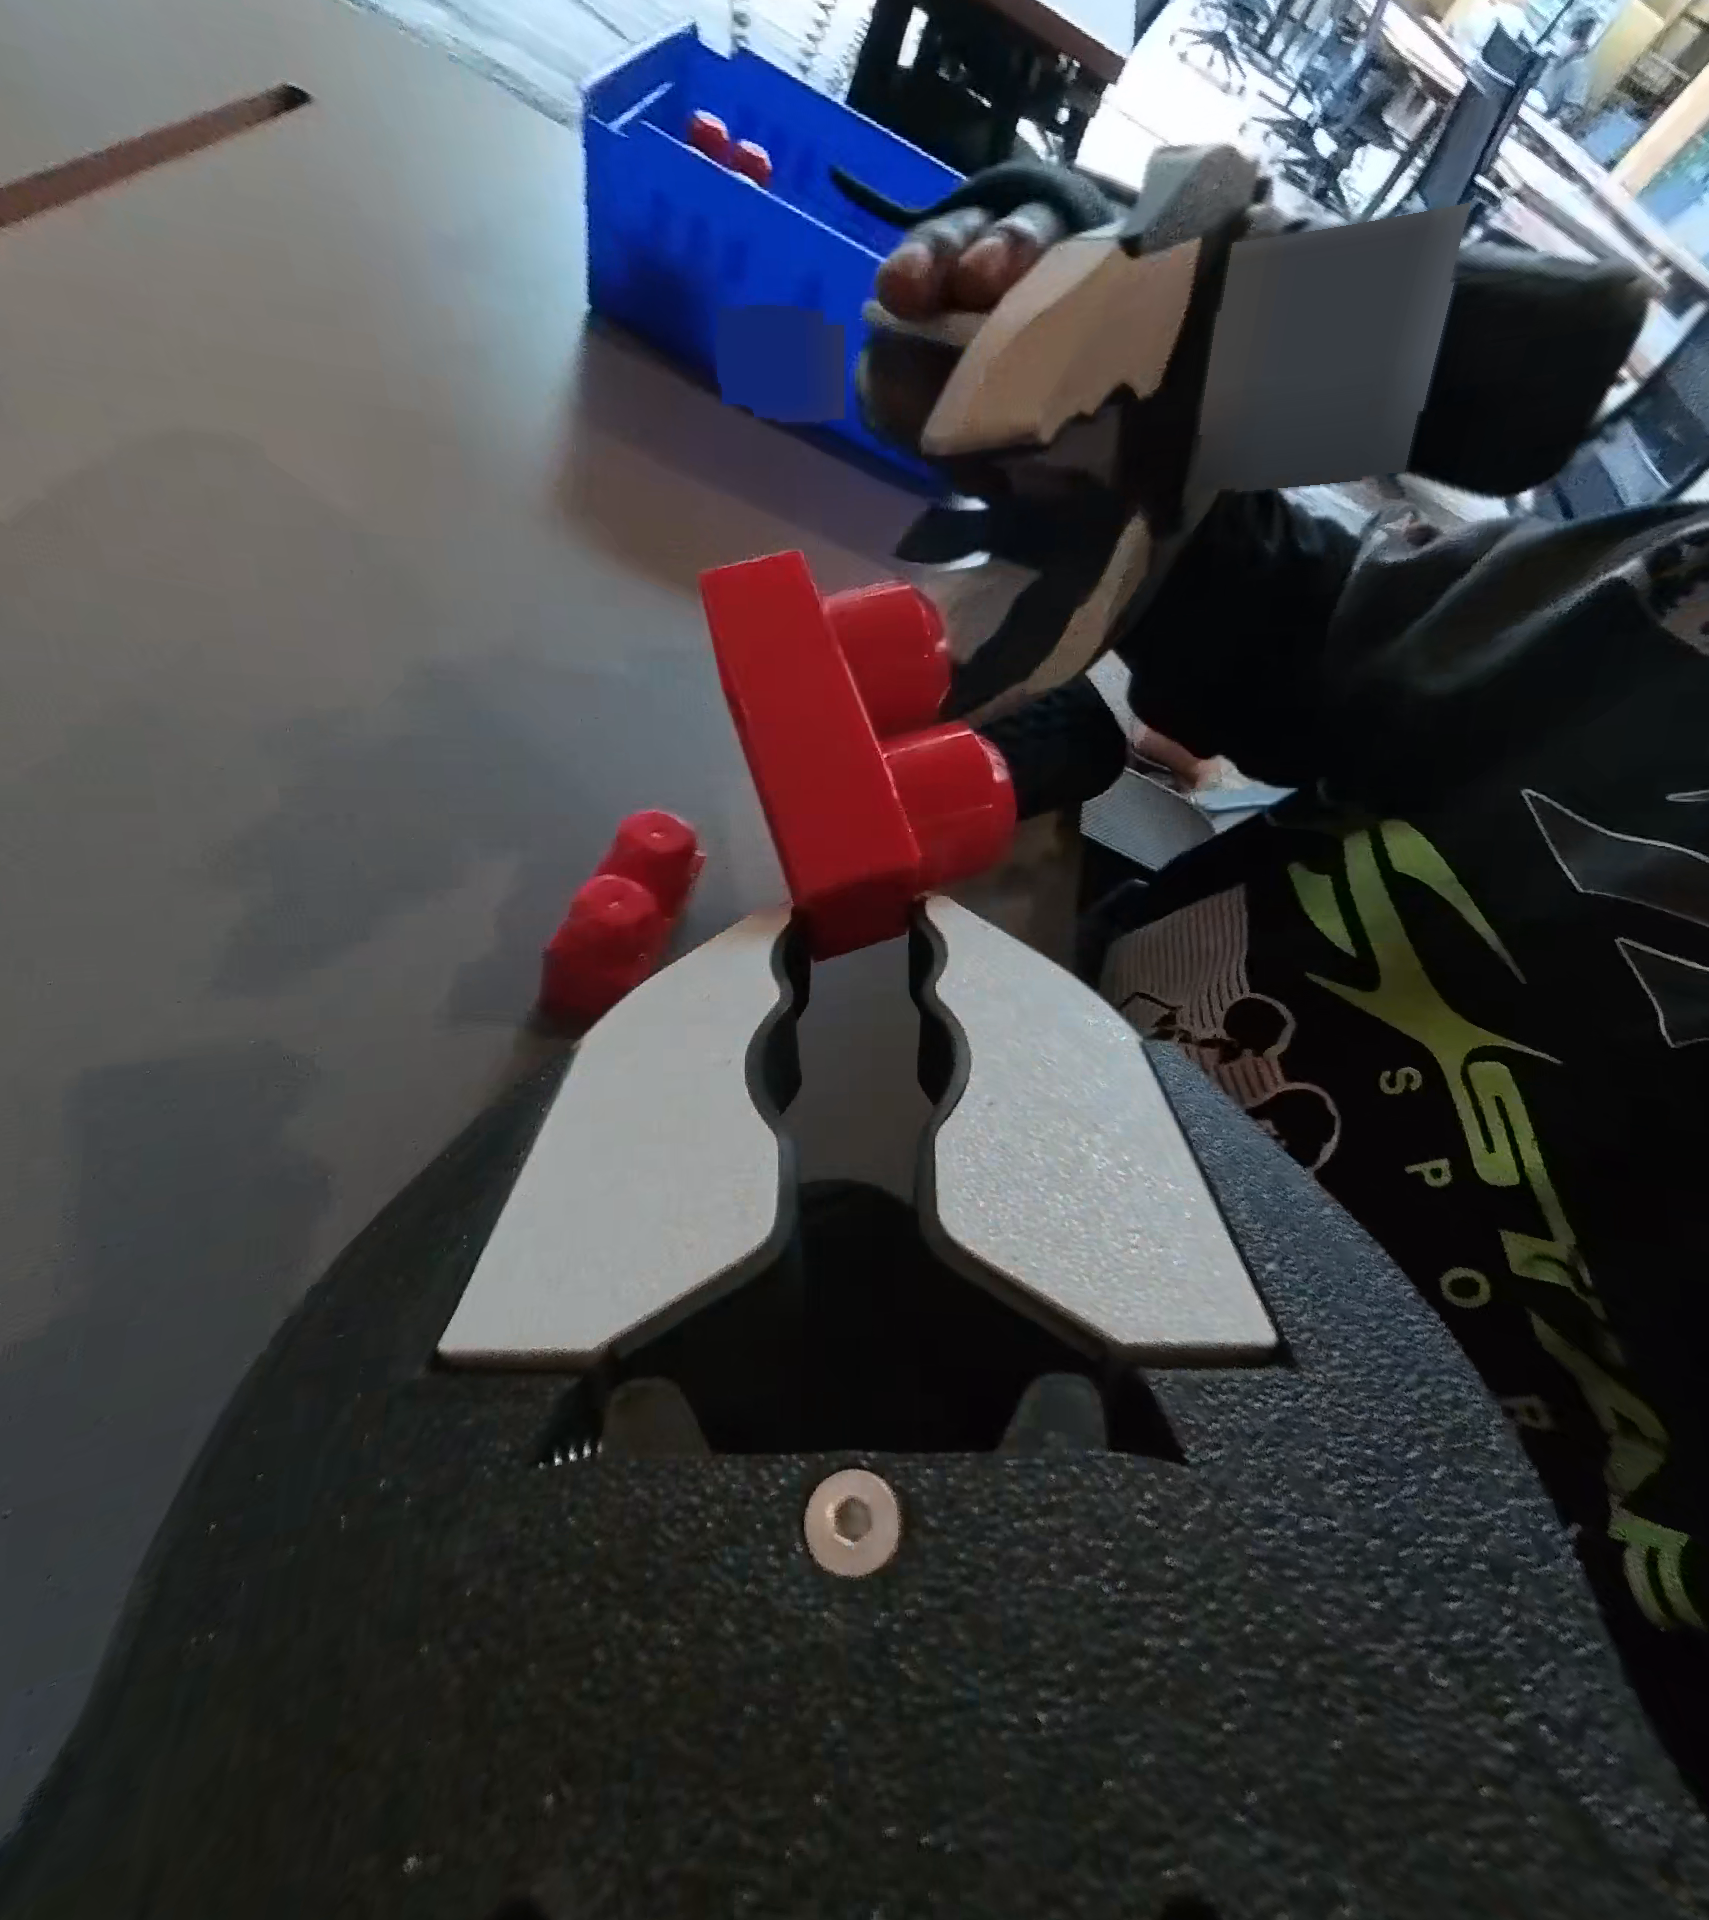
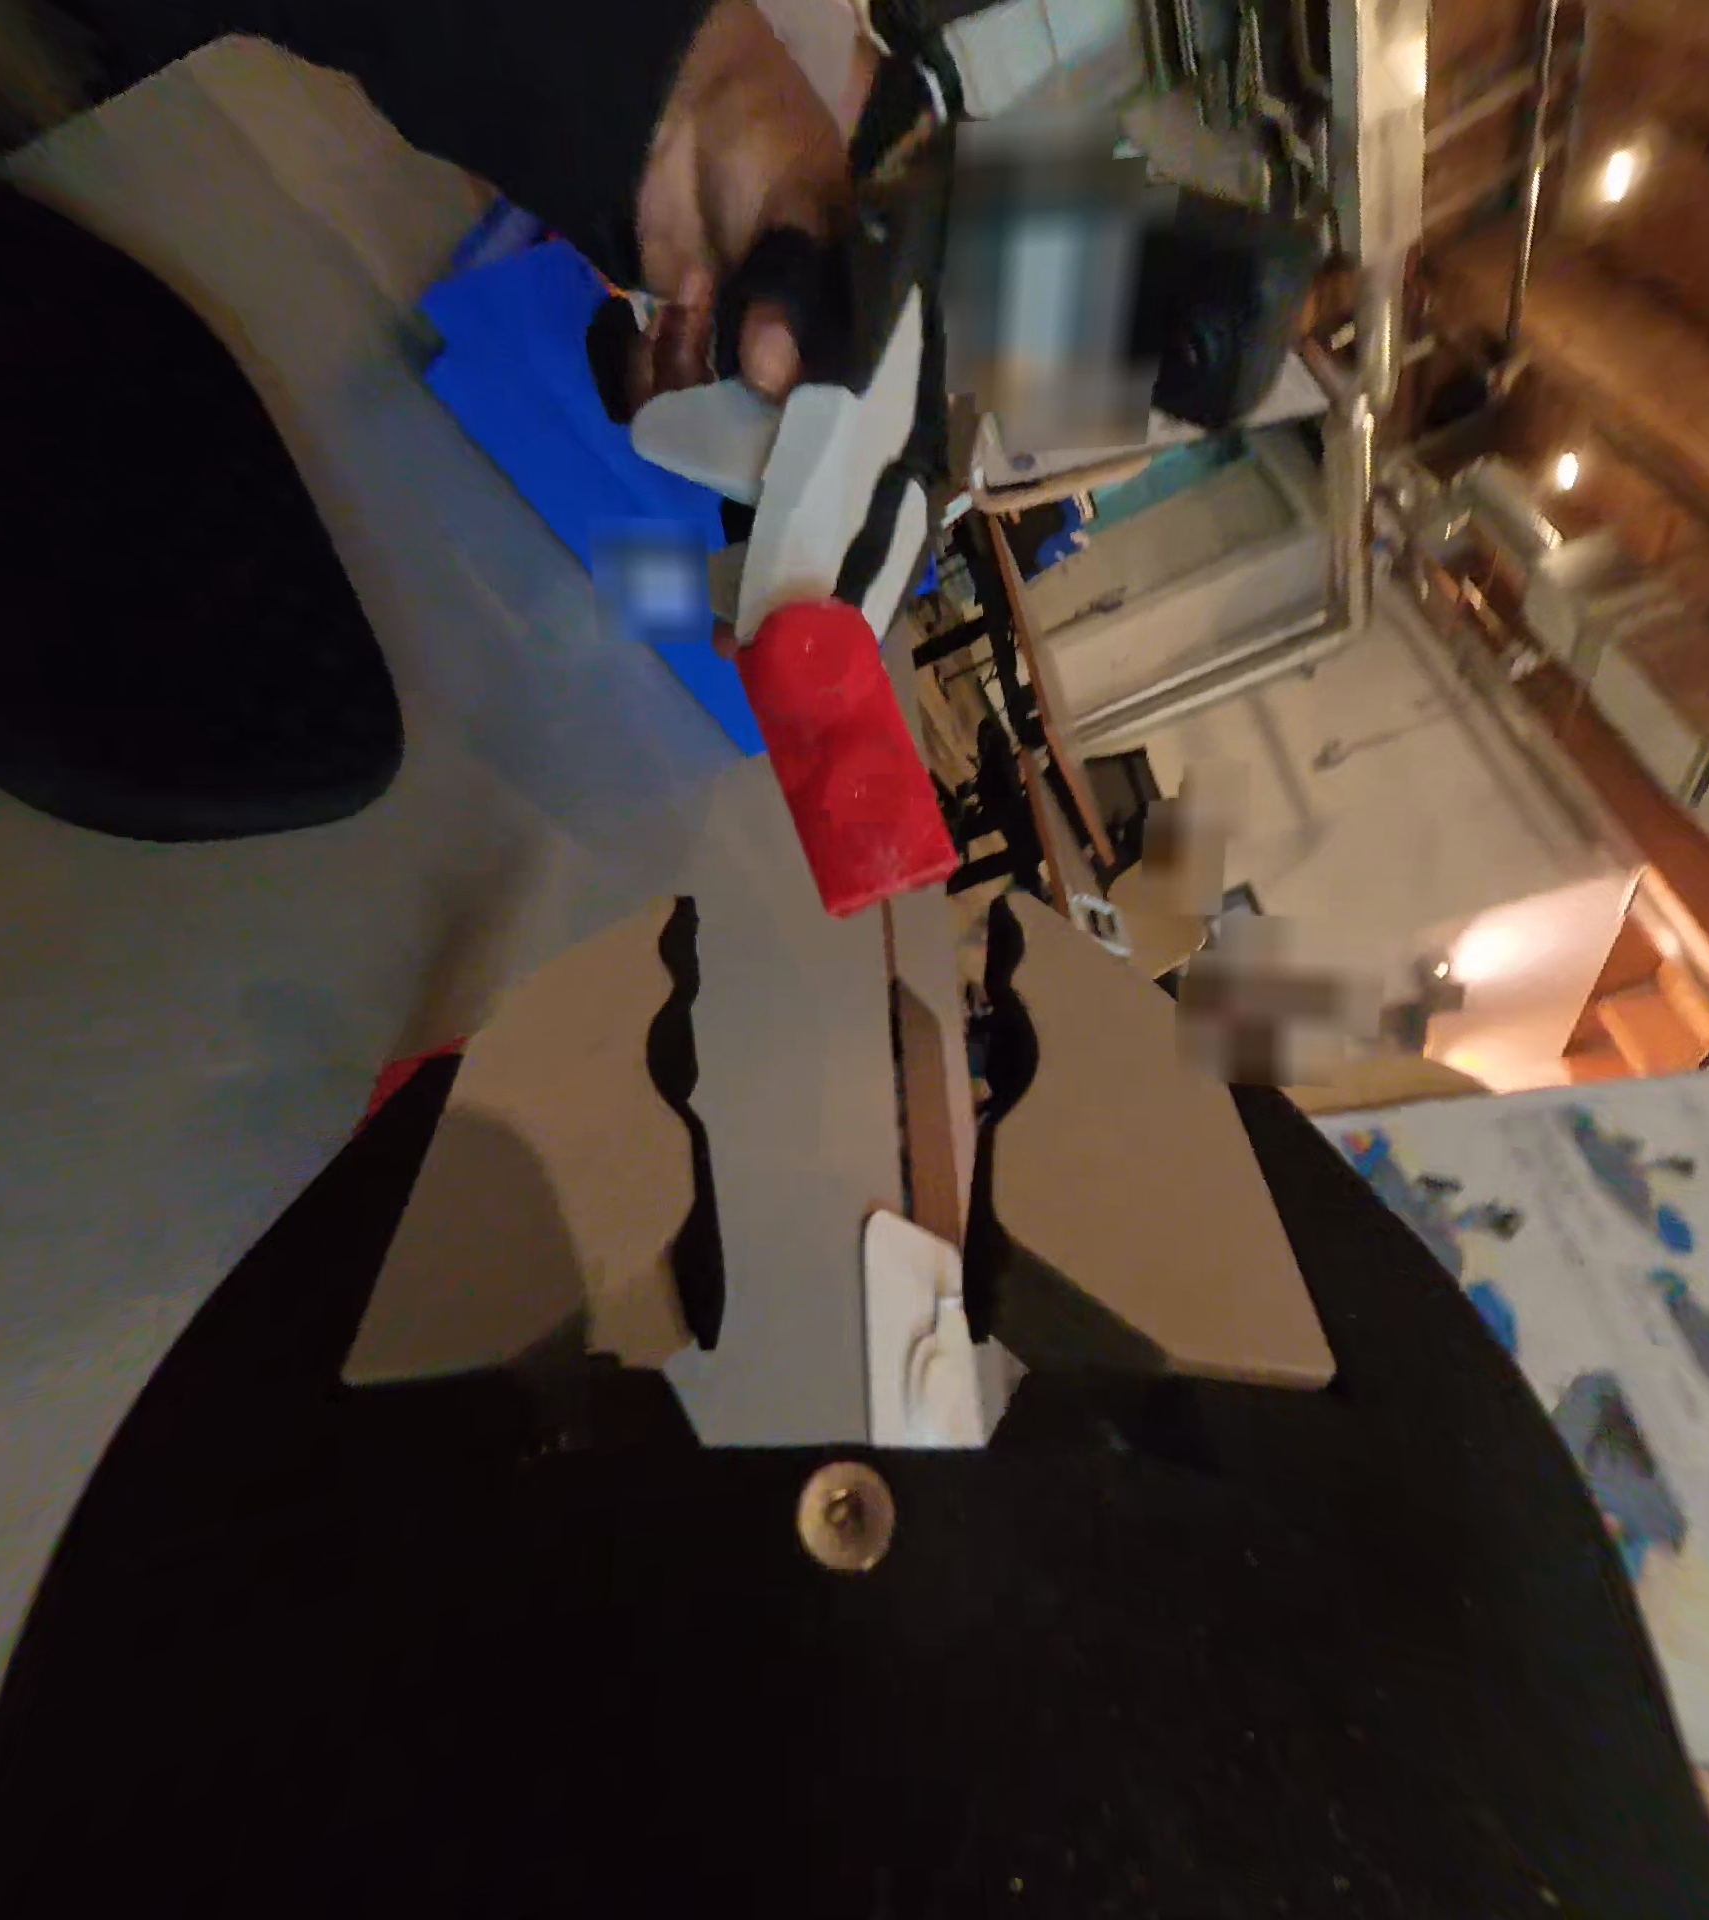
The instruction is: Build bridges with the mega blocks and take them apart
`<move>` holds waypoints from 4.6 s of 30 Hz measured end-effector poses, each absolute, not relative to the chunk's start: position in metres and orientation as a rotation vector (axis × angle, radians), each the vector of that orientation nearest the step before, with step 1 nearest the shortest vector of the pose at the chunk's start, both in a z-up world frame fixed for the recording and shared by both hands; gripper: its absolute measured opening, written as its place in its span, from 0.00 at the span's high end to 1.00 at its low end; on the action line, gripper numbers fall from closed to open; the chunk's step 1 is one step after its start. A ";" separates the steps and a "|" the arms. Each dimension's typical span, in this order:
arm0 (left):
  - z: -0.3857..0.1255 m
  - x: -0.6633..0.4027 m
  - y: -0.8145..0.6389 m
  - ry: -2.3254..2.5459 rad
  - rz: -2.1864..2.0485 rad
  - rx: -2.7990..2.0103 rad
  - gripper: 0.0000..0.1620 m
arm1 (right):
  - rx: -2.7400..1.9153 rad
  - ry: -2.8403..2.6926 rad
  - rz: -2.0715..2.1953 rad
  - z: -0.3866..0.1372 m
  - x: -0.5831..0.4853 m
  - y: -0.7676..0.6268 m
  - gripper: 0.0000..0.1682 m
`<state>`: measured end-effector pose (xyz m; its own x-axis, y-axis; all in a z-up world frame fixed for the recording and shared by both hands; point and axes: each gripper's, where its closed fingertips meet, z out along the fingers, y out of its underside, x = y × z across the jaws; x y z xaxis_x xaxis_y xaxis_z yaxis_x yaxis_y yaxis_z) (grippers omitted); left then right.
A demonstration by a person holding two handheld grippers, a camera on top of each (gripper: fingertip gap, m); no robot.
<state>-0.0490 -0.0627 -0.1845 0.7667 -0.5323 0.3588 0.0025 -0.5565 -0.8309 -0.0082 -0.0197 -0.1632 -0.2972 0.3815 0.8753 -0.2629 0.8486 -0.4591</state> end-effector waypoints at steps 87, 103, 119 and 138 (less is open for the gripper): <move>-0.275 -0.048 -0.057 0.384 -0.166 -1.870 0.71 | -1.288 -2.710 0.120 -0.260 -0.033 0.019 0.80; -0.319 -0.070 -0.006 0.730 -0.292 -1.969 1.00 | -1.320 -2.702 0.131 -0.257 -0.035 0.018 0.80; -0.326 -0.064 0.012 0.804 -0.324 -1.985 1.00 | -1.321 -2.680 0.170 -0.252 -0.034 0.021 0.80; -0.267 -0.081 -0.056 0.593 -0.438 -1.755 0.98 | -1.427 -2.690 0.145 -0.287 -0.041 0.018 0.80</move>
<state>-0.0812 -0.0556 -0.2673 0.8011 -0.5984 -0.0130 -0.1637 -0.1982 -0.9664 -0.0412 0.0177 -0.2872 -0.5585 0.8287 0.0374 0.8198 0.5583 -0.1274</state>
